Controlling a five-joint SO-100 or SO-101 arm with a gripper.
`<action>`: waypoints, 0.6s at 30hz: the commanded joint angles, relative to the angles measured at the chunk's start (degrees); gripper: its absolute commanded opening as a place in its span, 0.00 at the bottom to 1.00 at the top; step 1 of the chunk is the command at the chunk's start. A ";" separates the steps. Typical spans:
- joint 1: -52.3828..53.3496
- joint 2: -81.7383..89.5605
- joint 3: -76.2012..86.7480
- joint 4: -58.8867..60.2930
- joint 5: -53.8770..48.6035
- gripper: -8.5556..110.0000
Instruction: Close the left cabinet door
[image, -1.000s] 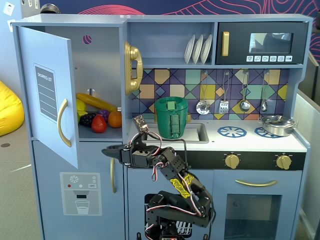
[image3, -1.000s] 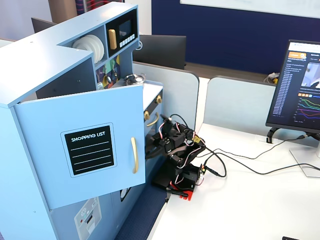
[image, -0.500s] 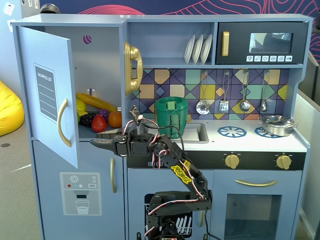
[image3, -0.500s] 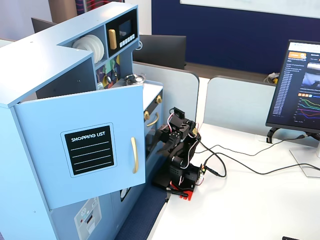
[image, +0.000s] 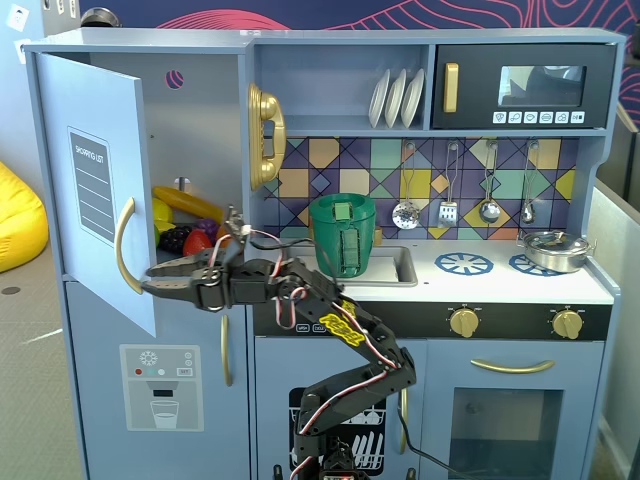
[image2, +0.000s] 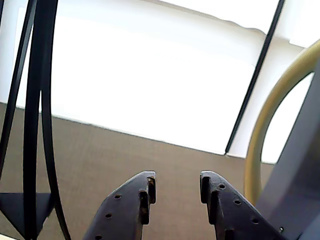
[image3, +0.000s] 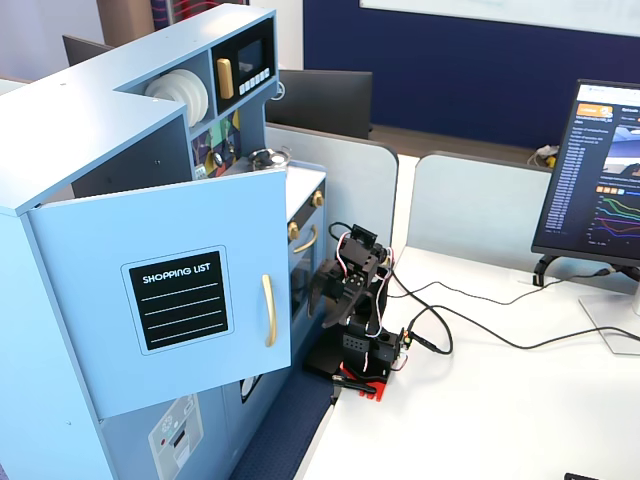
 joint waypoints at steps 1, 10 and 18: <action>-2.02 -4.31 -5.54 -3.78 -0.70 0.07; -0.88 -11.95 -7.82 -10.72 1.49 0.07; 7.12 -12.04 -8.53 -10.63 4.13 0.07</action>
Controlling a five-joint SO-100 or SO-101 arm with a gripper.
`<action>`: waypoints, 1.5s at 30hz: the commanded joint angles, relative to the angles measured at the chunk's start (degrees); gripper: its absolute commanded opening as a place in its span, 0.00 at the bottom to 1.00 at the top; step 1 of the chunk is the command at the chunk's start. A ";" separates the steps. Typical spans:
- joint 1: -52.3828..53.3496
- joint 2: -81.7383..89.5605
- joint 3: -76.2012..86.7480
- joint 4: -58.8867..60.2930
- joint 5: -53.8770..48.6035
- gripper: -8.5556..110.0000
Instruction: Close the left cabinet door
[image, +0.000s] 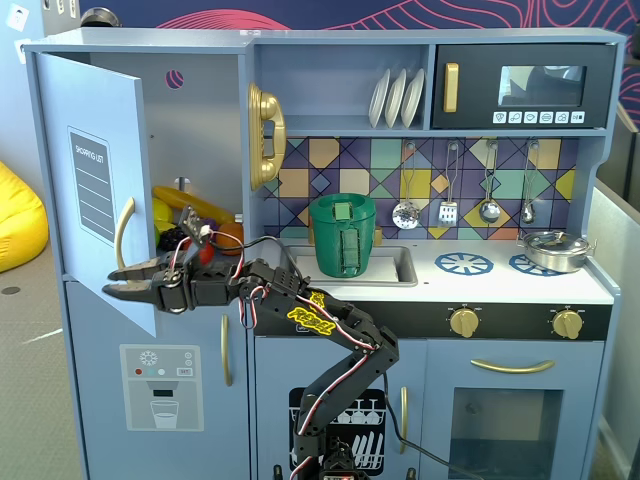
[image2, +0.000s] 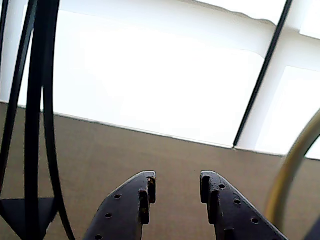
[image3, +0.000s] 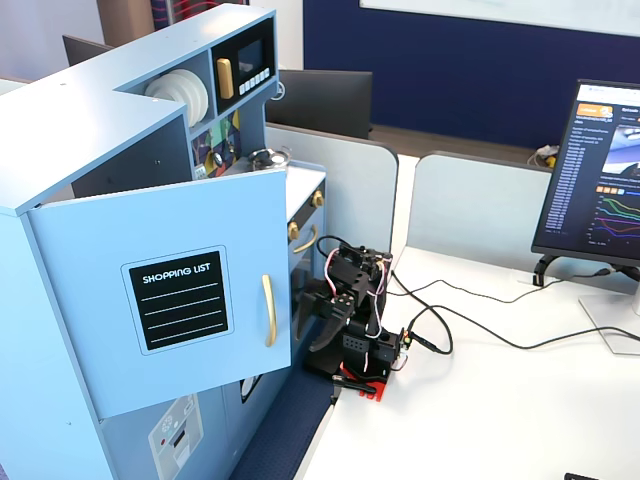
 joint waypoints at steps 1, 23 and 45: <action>4.75 0.70 -3.78 -1.32 1.67 0.07; 22.94 1.23 -2.55 -2.72 4.39 0.07; 49.39 -10.81 -6.15 -11.95 9.67 0.07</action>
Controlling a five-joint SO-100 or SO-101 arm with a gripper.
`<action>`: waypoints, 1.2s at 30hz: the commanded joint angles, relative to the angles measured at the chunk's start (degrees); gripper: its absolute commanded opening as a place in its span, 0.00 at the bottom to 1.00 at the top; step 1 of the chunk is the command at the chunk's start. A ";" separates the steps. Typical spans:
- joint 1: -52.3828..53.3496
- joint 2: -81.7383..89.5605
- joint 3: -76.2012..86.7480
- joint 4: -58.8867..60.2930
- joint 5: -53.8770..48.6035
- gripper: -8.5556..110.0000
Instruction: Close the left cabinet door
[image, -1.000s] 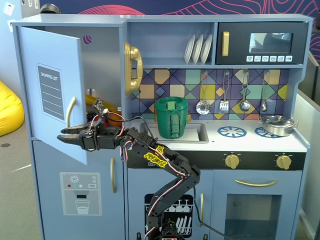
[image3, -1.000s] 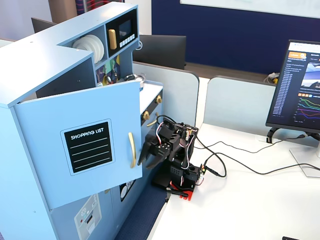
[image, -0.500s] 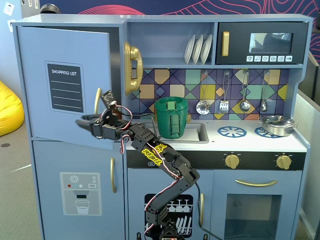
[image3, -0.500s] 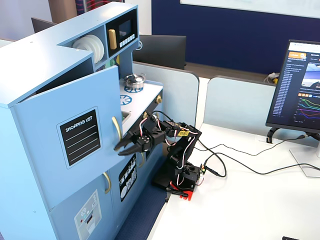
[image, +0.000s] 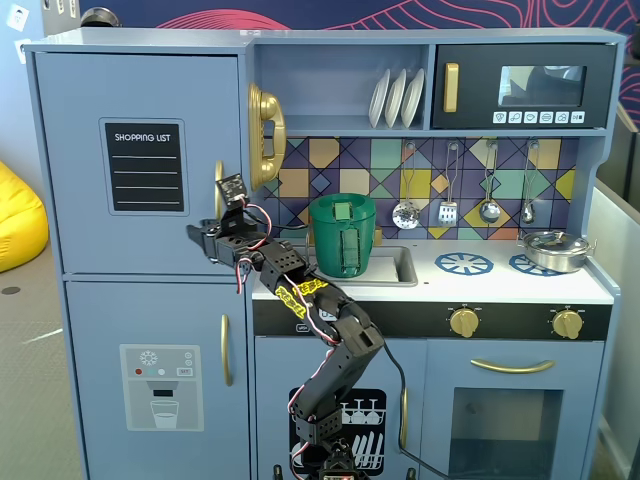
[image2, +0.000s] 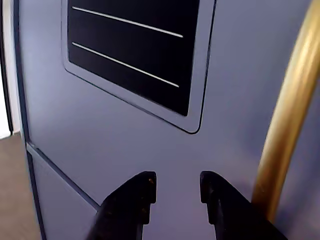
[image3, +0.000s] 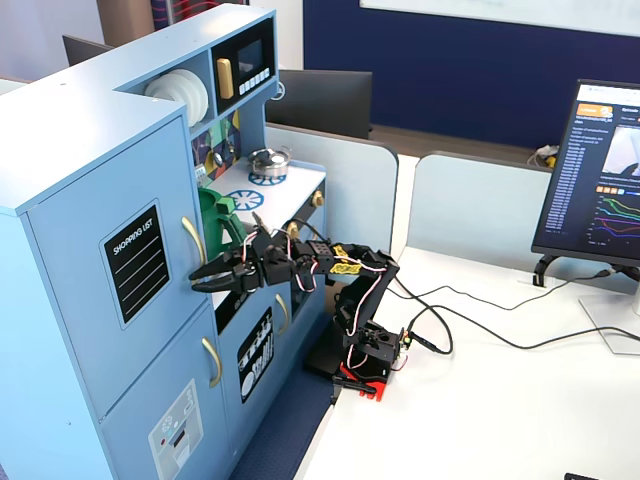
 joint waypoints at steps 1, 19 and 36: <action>3.08 0.09 -3.96 -2.29 0.79 0.07; -17.05 24.70 0.88 20.65 -1.93 0.07; 22.94 35.68 12.48 50.71 2.64 0.07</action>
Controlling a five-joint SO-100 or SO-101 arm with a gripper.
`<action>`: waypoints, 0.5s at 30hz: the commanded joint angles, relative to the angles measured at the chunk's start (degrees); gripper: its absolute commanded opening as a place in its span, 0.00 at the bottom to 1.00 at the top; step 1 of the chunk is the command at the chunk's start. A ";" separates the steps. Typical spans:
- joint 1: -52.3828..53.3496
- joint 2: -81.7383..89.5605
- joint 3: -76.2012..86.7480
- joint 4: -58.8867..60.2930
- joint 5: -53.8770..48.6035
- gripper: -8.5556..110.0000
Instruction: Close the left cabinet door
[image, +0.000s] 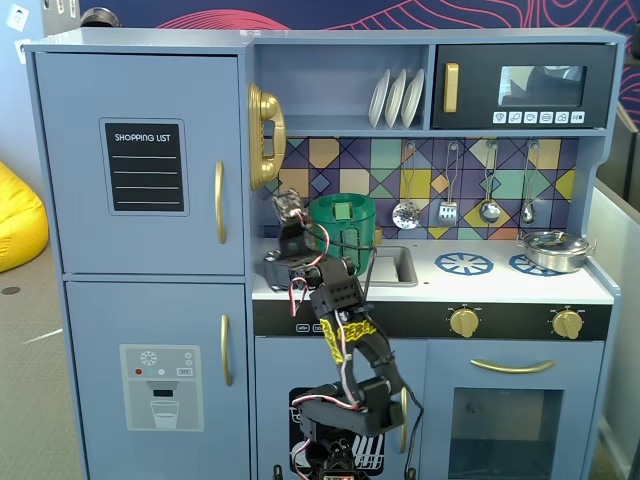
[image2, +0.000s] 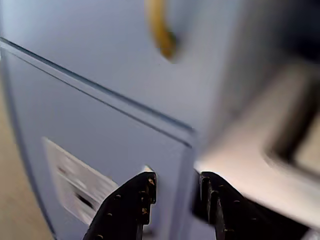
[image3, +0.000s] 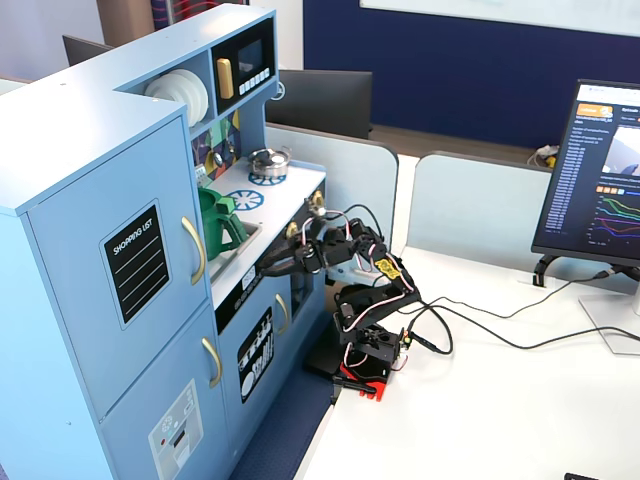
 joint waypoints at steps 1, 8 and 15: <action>12.04 1.32 5.80 2.37 0.70 0.07; 21.18 5.89 25.22 -0.26 1.58 0.07; 27.69 12.30 45.53 -3.43 3.60 0.07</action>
